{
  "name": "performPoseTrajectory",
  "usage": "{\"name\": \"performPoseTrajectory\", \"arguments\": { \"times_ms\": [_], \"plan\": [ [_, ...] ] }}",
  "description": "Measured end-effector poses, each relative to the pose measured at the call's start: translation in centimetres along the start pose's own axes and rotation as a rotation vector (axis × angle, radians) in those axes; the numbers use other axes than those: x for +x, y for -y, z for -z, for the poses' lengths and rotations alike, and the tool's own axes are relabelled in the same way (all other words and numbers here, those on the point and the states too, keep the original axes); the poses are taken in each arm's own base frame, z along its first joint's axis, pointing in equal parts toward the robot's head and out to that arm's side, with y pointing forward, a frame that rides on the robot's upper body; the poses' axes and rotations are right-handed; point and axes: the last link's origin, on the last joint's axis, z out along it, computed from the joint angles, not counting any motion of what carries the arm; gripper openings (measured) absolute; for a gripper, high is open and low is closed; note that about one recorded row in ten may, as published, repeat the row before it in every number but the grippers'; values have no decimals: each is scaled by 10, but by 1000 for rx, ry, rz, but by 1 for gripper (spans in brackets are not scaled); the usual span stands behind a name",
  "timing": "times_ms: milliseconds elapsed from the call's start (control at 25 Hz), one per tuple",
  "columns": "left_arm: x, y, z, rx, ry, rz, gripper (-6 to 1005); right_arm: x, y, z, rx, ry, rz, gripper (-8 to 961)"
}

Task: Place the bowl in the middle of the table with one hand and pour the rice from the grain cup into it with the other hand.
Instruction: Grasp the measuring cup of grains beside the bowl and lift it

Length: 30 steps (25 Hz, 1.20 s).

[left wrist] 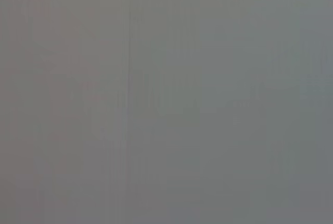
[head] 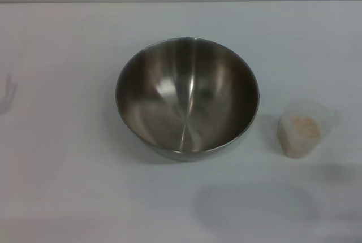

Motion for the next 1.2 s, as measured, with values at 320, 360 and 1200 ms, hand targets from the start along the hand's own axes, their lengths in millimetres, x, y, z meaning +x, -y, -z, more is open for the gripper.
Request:
{"name": "performPoseTrajectory", "arguments": {
  "times_ms": [320, 360, 1200],
  "plan": [
    [-3, -2, 2, -1, 16, 10, 829, 12, -6, 12, -18, -109, -19, 840],
    [-3, -2, 2, -1, 16, 9, 829, 16, -7, 11, -22, -130, -21, 840],
    [-1, -1, 2, 3, 4, 5, 829, 46, -29, -11, -156, -301, -27, 840]
  ]
}}
